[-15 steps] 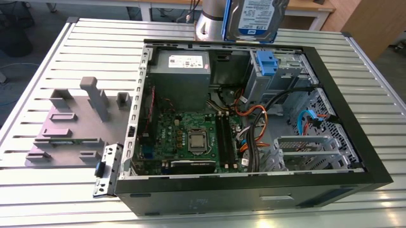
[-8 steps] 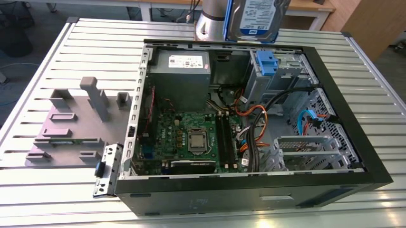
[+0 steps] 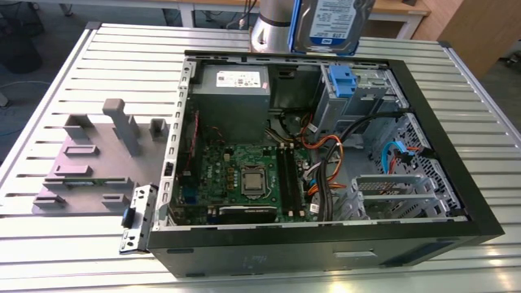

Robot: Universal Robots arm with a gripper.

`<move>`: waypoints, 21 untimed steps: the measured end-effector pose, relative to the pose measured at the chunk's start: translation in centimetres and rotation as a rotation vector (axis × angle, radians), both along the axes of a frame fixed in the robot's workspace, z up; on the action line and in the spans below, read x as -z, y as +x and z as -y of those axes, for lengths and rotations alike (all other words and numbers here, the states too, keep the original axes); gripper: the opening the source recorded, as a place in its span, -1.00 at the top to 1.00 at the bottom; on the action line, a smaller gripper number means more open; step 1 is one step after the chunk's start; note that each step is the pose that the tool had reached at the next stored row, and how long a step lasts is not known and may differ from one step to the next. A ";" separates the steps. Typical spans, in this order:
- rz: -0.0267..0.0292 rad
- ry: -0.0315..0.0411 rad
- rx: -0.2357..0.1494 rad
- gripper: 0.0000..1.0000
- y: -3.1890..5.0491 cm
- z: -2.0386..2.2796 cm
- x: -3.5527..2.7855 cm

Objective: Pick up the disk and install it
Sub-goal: 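Pick up the disk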

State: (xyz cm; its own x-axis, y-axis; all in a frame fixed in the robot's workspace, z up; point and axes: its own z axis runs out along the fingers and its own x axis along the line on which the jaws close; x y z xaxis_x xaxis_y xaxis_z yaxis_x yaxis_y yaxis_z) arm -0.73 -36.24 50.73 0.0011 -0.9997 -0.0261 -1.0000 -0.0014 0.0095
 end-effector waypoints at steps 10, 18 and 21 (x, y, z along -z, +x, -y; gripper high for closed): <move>0.0000 0.0000 0.000 0.26 0.40 0.00 0.00; 0.0000 0.0000 0.000 0.26 0.70 0.00 0.00; 0.0000 0.0001 0.000 0.26 0.81 0.00 0.00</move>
State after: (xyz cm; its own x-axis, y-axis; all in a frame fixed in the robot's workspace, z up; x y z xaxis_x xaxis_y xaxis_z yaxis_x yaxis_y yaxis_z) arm 0.07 -36.24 50.72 0.0011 -0.9997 -0.0262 -1.0000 -0.0014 0.0094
